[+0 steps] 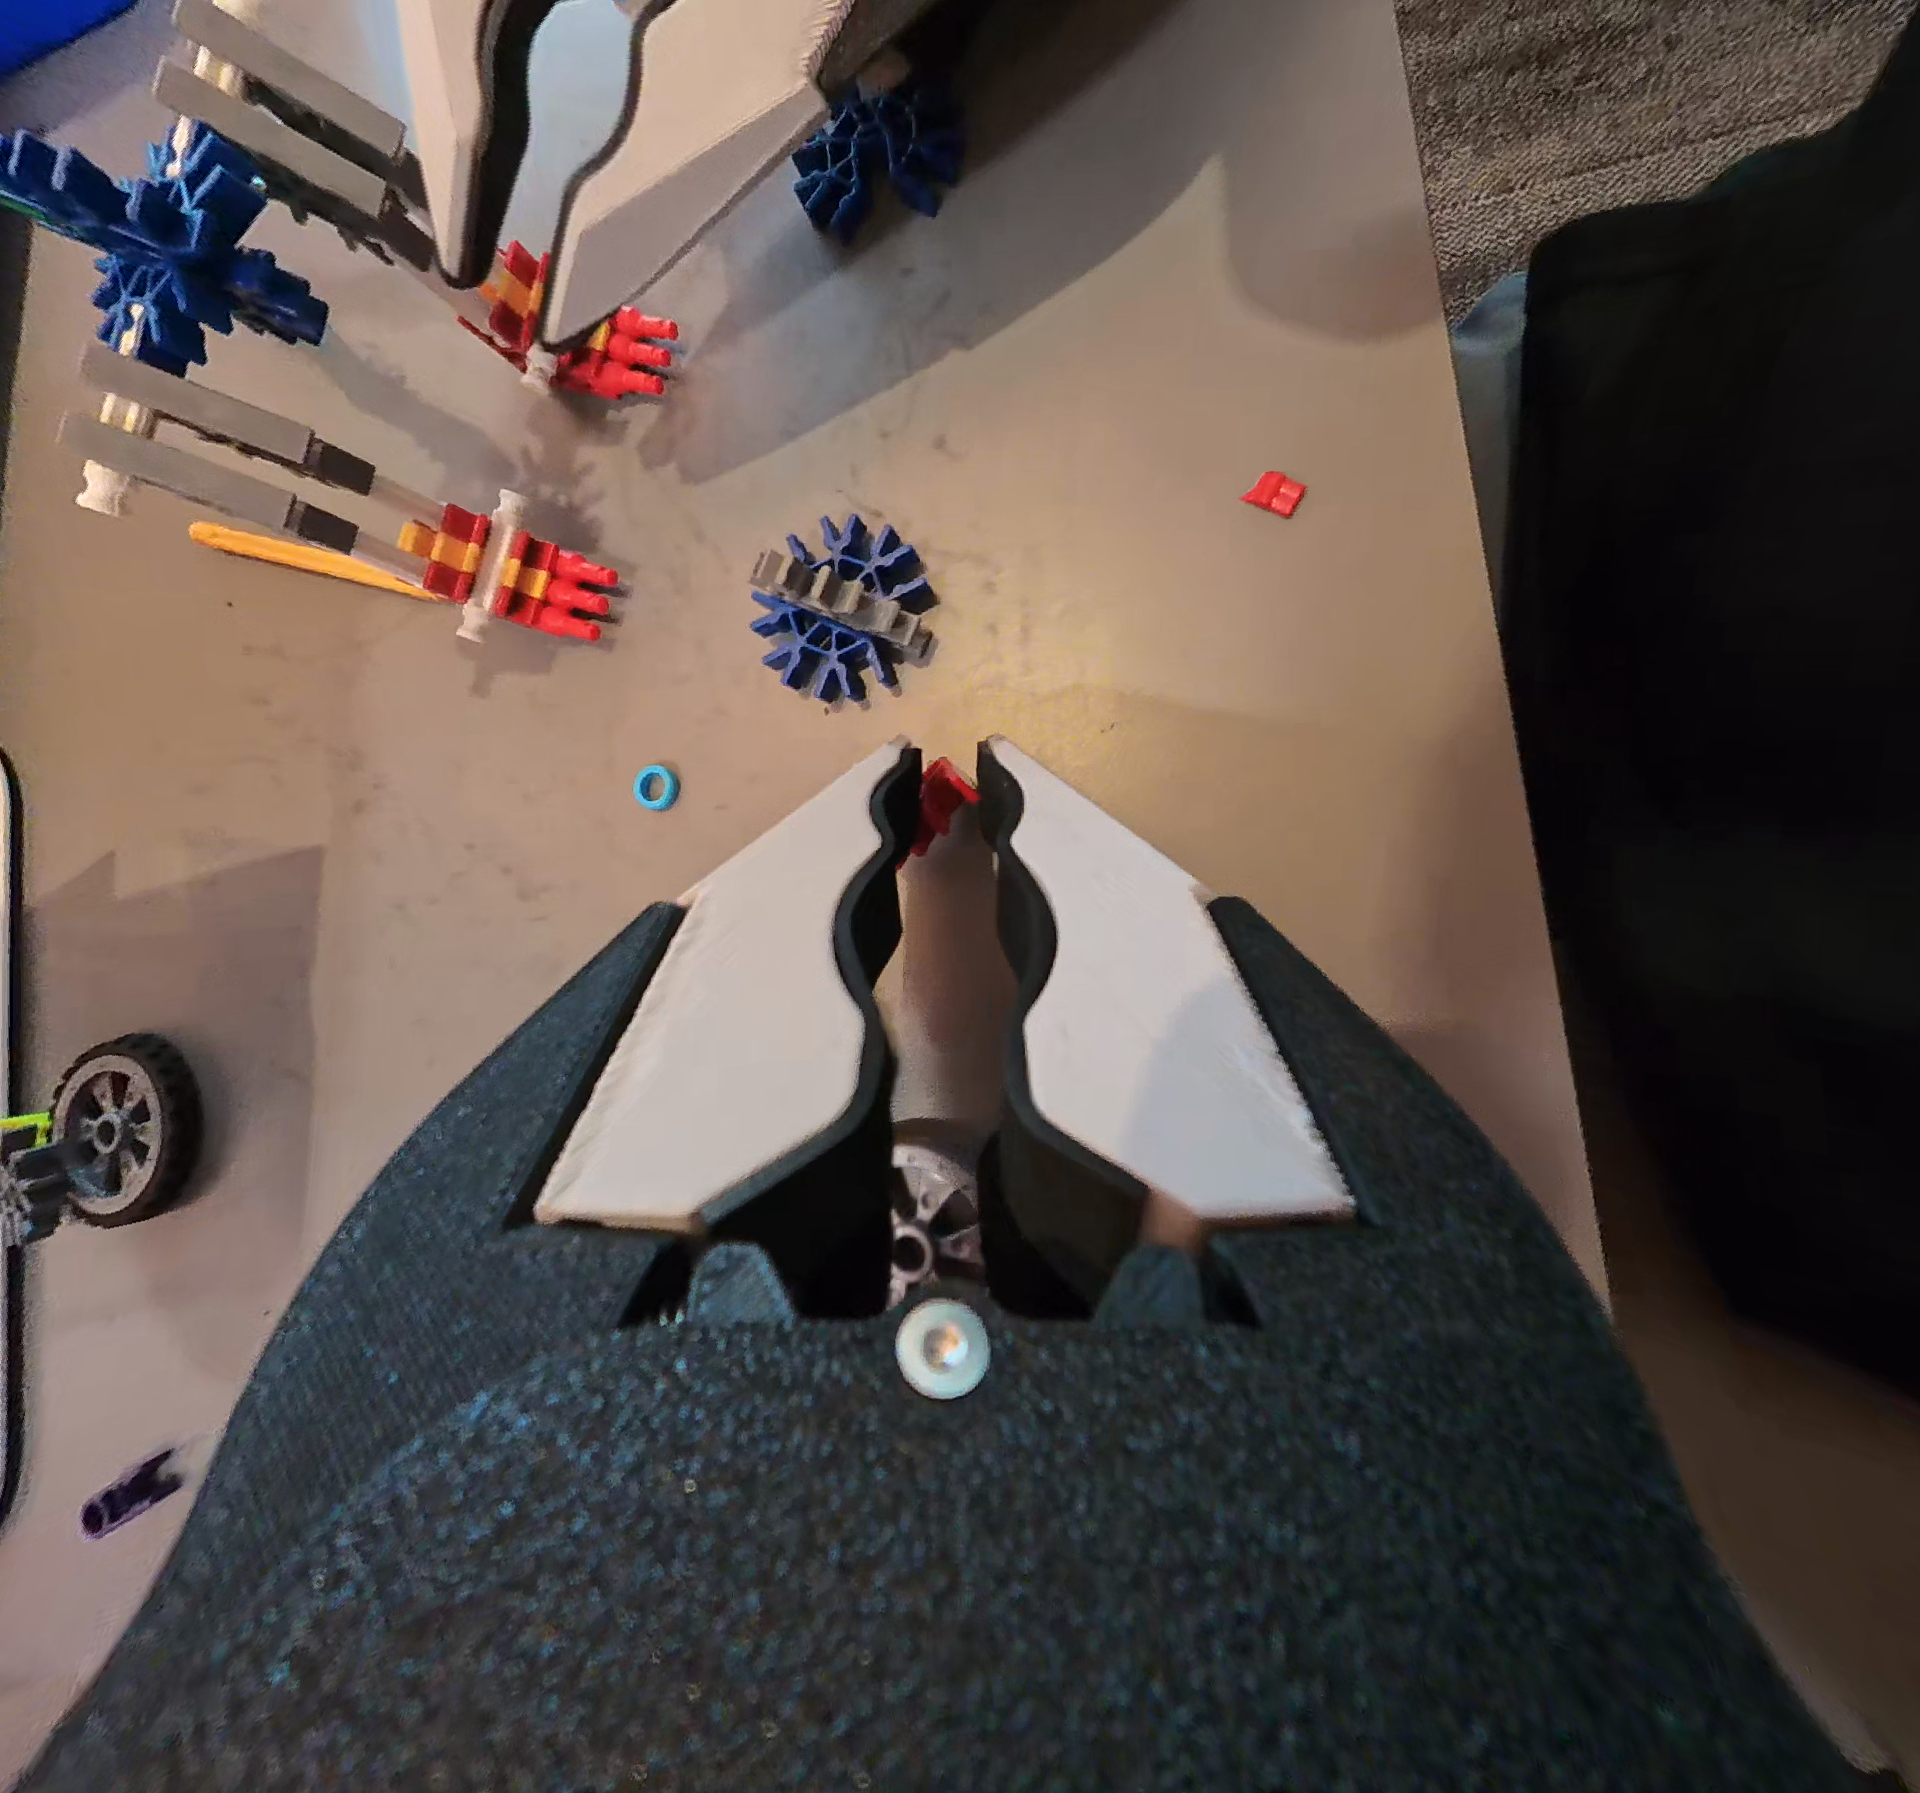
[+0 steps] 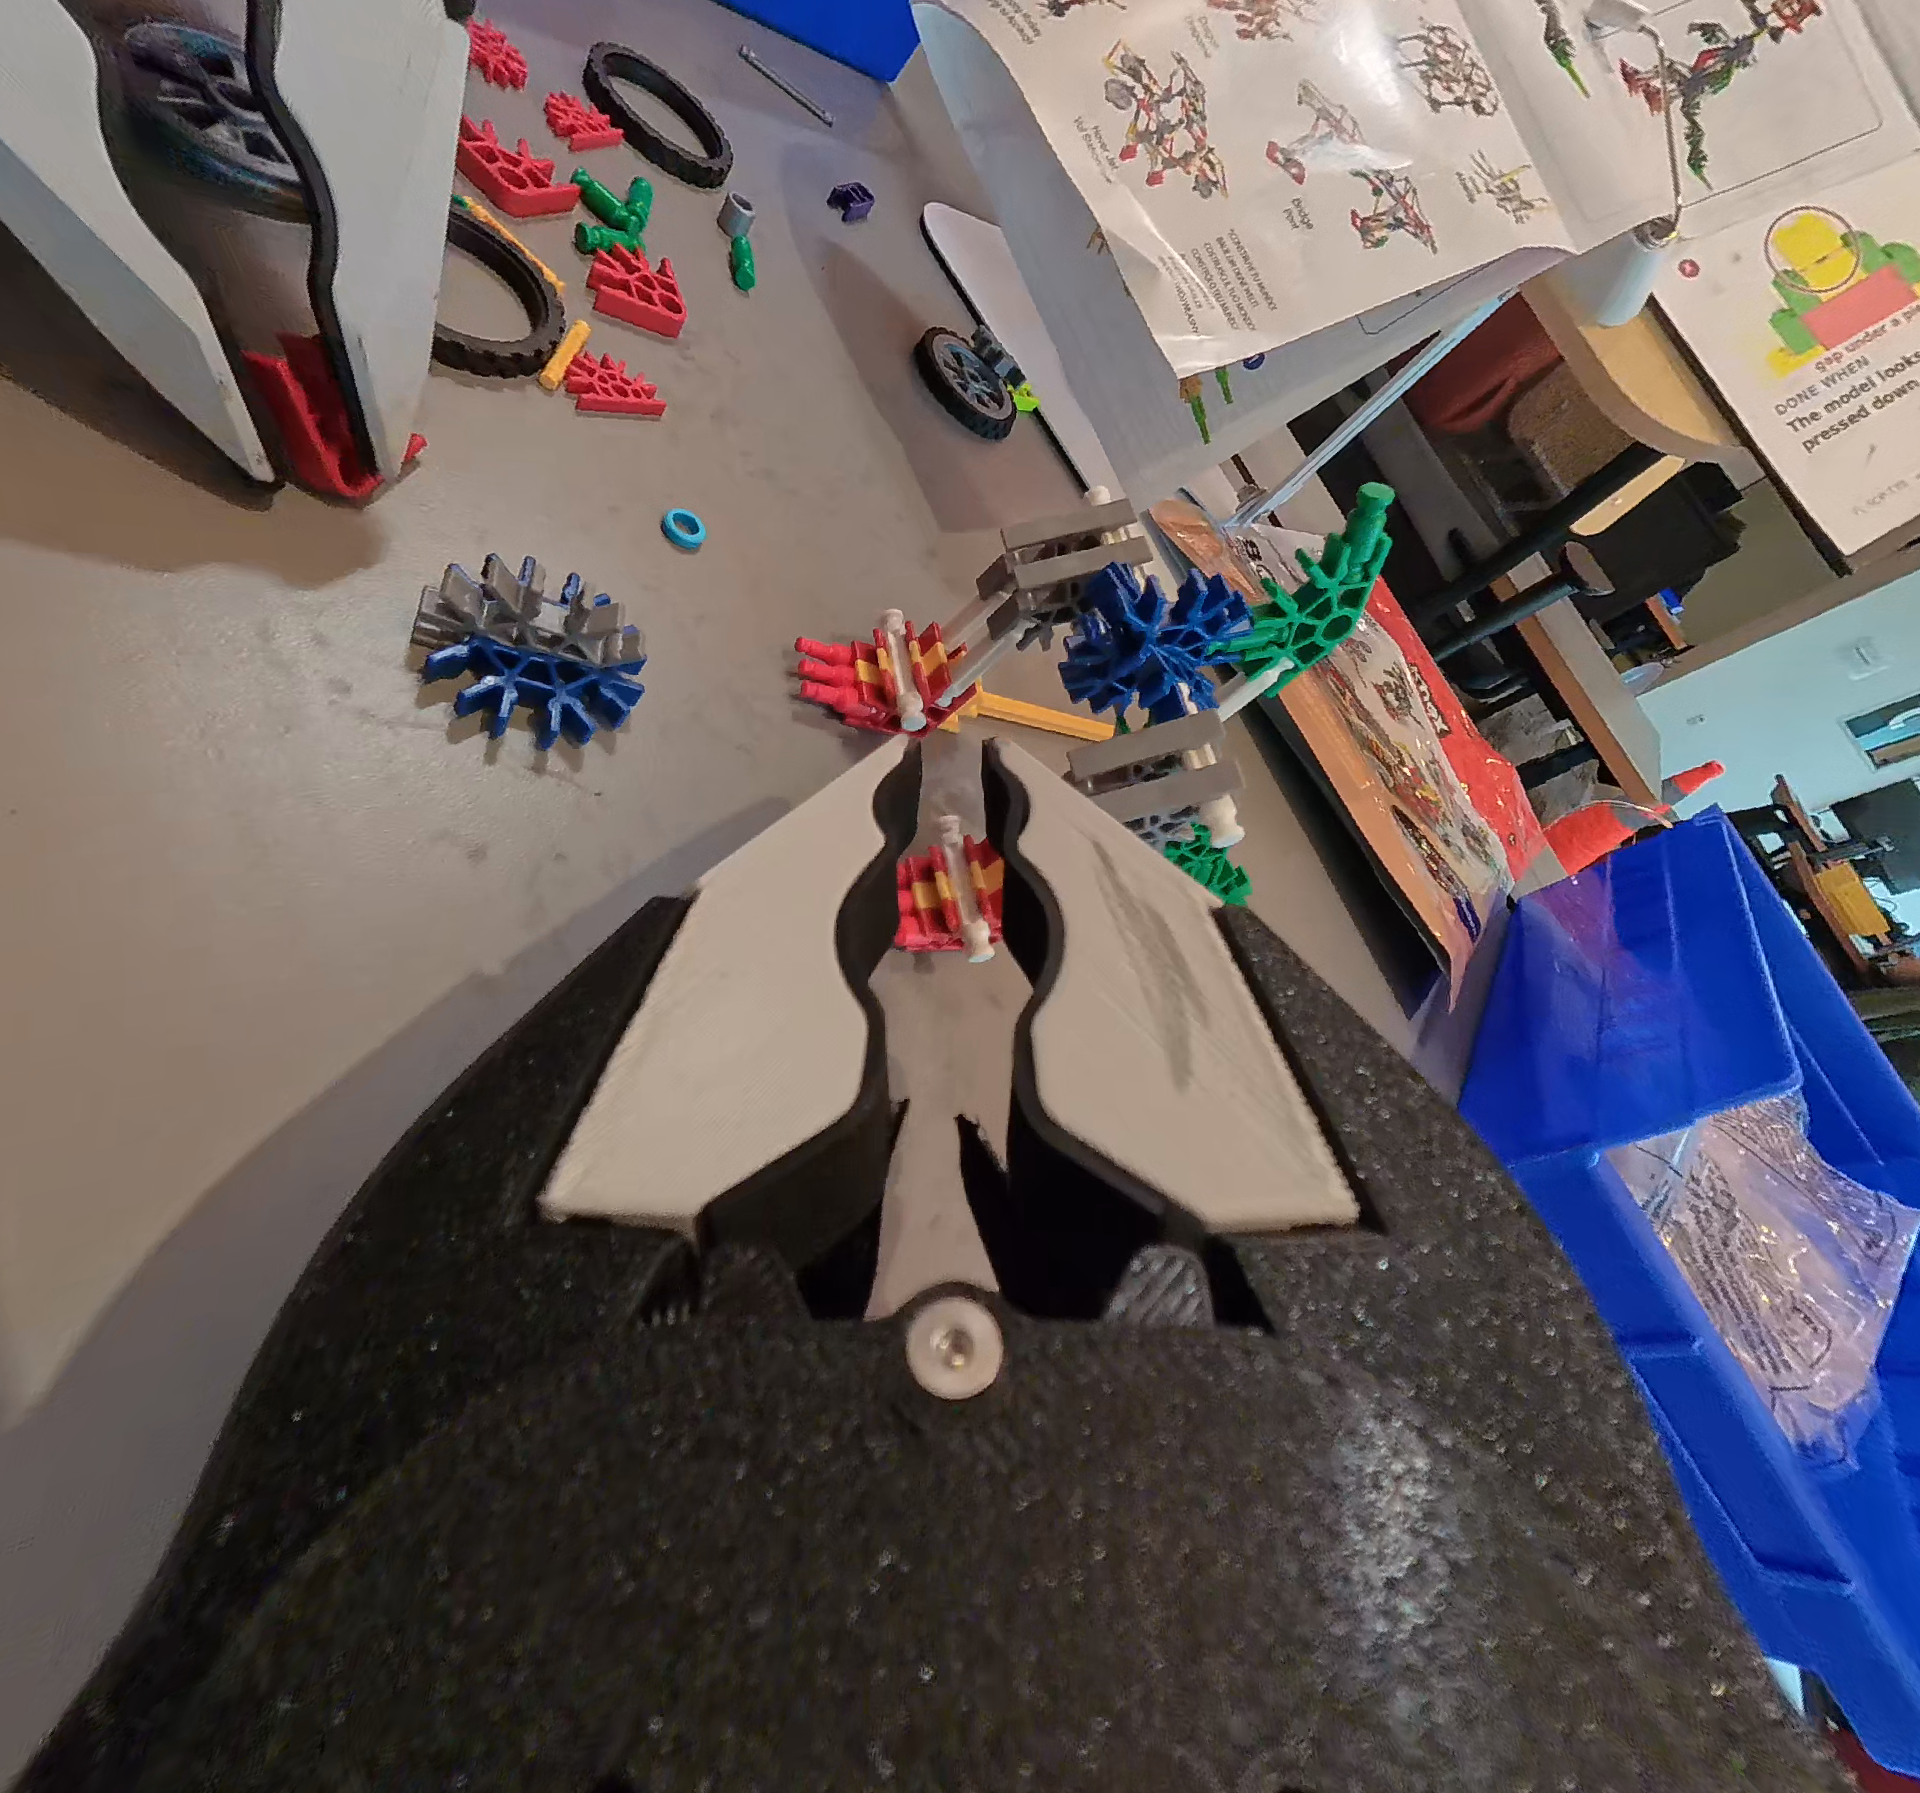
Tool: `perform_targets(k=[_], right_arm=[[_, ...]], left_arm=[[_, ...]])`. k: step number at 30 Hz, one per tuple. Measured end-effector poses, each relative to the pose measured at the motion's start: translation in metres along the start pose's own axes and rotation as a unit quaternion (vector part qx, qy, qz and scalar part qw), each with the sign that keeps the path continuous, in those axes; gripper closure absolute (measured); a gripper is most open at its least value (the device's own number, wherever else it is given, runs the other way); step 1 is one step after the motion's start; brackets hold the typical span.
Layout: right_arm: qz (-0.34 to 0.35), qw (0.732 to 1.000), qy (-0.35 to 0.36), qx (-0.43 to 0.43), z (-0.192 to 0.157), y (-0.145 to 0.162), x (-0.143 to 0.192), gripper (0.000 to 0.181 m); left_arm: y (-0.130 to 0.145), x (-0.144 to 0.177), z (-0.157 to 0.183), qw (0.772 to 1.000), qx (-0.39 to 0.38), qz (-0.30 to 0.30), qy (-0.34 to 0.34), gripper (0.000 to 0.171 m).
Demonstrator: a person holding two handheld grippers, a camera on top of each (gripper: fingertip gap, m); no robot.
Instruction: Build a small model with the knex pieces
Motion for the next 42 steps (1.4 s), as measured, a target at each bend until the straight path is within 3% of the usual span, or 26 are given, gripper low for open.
perform_targets(k=[12, 26, 35, 42], right_arm=[[0.009, 1.000, 0.006, -0.021, -0.004, -0.001, 0.015, 0.170], [0.023, 0.998, 0.029, -0.045, 0.002, 0.000, 0.022, 0.169], [0.040, 0.988, 0.102, -0.110, 0.028, 0.001, 0.025, 0.160], [0.025, 0.986, 0.096, -0.136, 0.036, 0.004, 0.011, 0.150]], left_arm=[[0.001, -0.002, -0.004, 1.000, -0.009, -0.008, -0.018, 0.161], [0.004, 0.009, -0.011, 0.999, 0.019, -0.001, -0.036, 0.148], [0.002, 0.015, -0.035, 0.997, 0.025, 0.015, -0.065, 0.140], [-0.004, 0.008, -0.062, 0.994, 0.042, 0.042, -0.087, 0.133]])
Point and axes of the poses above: each gripper's, where its closed fingertips meet, x back along the fingers, y out of its underside, z = x × y across the jaws, the point moved 9 cm from there along x, back along the fingers, and after that the axes turned 3 degrees about -x, right-handed, at the moved point
